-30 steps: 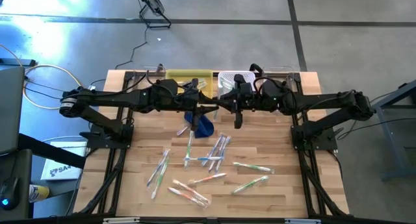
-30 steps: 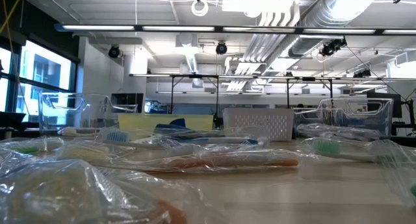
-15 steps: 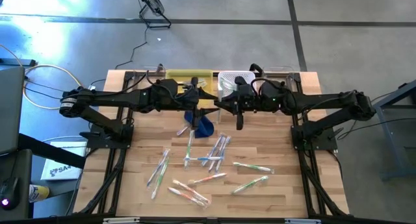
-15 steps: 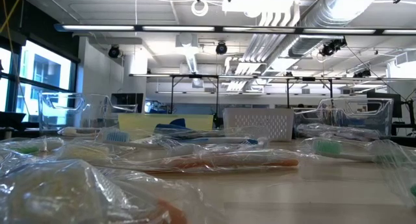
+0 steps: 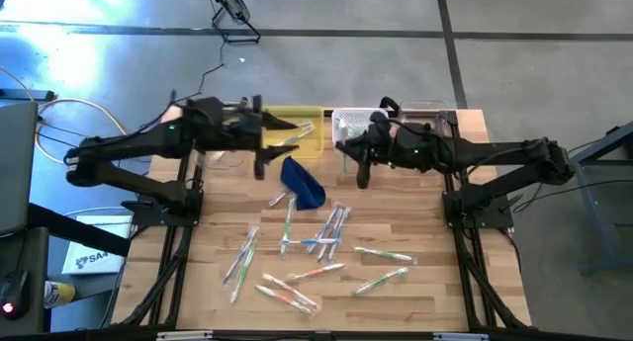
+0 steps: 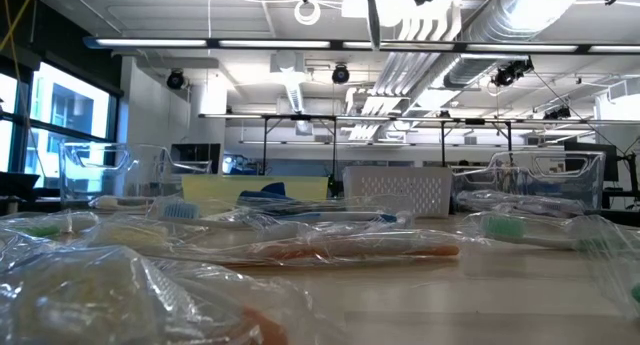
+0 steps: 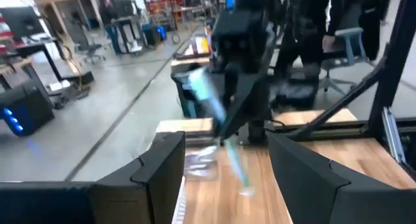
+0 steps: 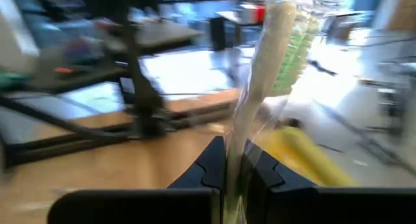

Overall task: Pick & Place Toothbrushes
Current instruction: Put the green toothbrush into the white bin

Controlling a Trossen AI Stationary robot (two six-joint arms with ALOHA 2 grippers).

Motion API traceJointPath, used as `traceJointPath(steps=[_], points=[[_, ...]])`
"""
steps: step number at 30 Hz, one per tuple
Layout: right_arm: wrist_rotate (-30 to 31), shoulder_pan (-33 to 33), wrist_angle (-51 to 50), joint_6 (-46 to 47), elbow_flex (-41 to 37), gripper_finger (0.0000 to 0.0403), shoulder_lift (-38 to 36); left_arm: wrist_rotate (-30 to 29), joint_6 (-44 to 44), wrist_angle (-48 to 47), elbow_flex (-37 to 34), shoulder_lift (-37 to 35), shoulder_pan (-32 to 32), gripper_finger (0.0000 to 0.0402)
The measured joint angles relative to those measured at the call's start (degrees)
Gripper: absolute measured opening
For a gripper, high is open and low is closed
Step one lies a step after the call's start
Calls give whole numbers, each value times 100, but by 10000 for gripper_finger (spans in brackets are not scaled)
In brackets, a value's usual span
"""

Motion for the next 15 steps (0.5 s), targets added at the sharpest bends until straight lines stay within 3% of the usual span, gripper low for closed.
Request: traceJointPath(steps=[4,12,15], points=[[477,-120,-140,-219,4,15,195,10,170,-40,0,-232,-20,216],[489,-771,-248,-597,4,15,780,14,287,-275,0,-268,-20,216],[477,-1047,-731,-790,247,15,974,13,287,-404,0,-271,-20,216]])
